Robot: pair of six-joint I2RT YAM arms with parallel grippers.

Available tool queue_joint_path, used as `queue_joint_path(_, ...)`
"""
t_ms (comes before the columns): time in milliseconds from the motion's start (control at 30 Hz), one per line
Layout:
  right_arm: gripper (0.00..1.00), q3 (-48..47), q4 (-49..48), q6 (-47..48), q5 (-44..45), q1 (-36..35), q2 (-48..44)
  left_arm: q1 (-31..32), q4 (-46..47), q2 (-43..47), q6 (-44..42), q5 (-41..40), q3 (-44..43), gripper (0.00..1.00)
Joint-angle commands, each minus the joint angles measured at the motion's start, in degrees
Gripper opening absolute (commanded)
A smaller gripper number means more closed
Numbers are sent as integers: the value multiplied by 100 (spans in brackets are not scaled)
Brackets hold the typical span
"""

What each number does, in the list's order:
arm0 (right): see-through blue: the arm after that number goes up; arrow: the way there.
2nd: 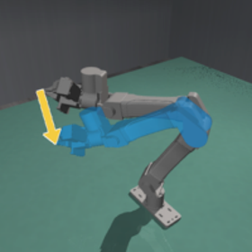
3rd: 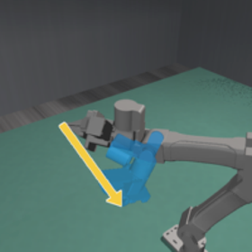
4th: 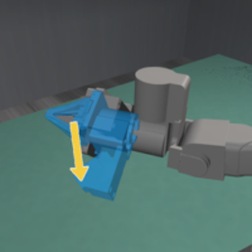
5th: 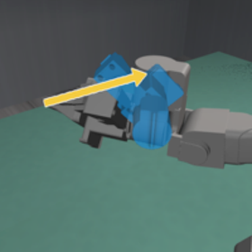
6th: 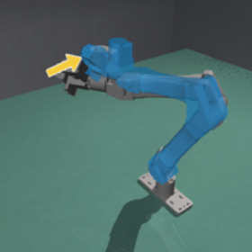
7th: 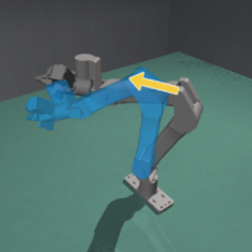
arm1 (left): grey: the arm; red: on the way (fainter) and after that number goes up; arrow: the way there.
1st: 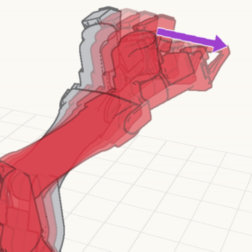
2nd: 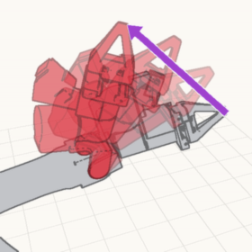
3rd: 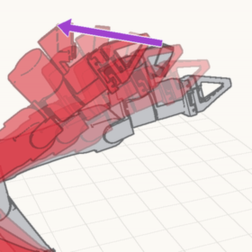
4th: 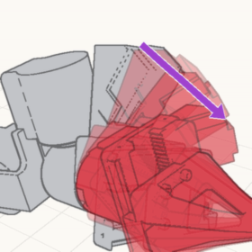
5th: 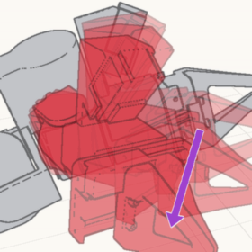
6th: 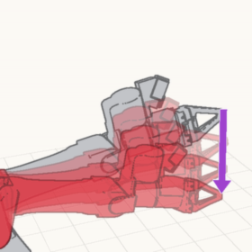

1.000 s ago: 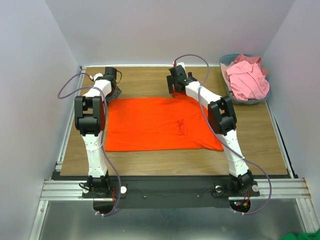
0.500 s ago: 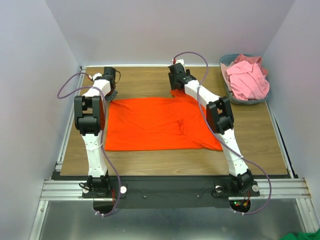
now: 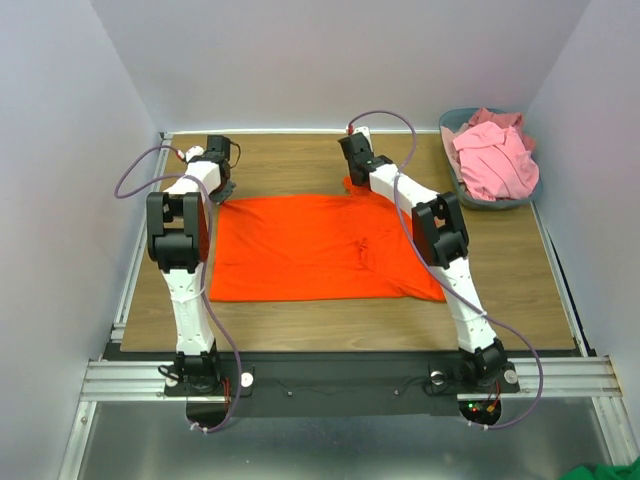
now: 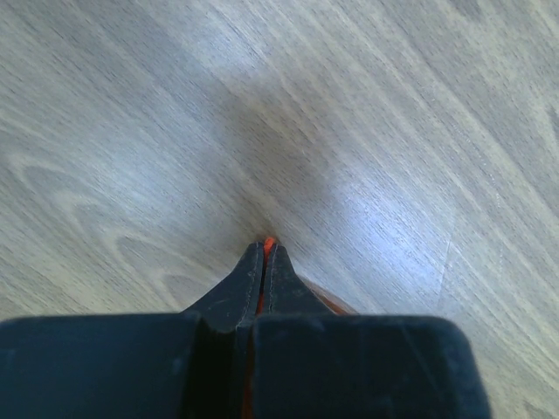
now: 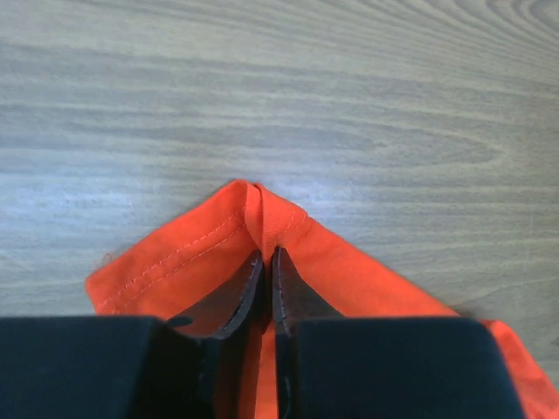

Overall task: Fold and stack the t-shirts
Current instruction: Fold the tshirt

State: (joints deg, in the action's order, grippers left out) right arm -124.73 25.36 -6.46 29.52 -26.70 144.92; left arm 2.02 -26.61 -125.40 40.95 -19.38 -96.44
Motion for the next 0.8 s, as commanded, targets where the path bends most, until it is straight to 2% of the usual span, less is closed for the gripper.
queue_joint_path(0, 10, 176, -120, 39, 107, 24, -526, -9, -125, 270, -17, 215, 249, 0)
queue_joint_path(33, 5, 220, -128, 66, 107, 24, -596, 9, -73, 306, 9, 258, 318, 0)
queue_joint_path(167, 3, 449, -137, 250, 107, 24, -939, 26, -20, 420, 10, 285, 372, 0)
queue_joint_path(200, 0, 571, -146, 390, 72, 24, -1079, 26, -20, 464, 18, 285, 381, 0)
queue_joint_path(333, 0, 1177, -146, 1198, -708, 16, -1518, 26, -20, 613, 18, 268, 459, 0)
queue_joint_path(400, 0, 1476, -163, 1436, -781, 16, -1721, 35, -20, 745, 36, 268, 521, 0)
queue_joint_path(500, 0, 2012, -207, 1550, -780, 16, -2125, 53, 59, 999, 45, 241, 758, 0)
queue_joint_path(767, 0, 3796, -769, 1595, -1870, -11, -3636, 123, 428, 1834, 54, 250, 1856, 0)
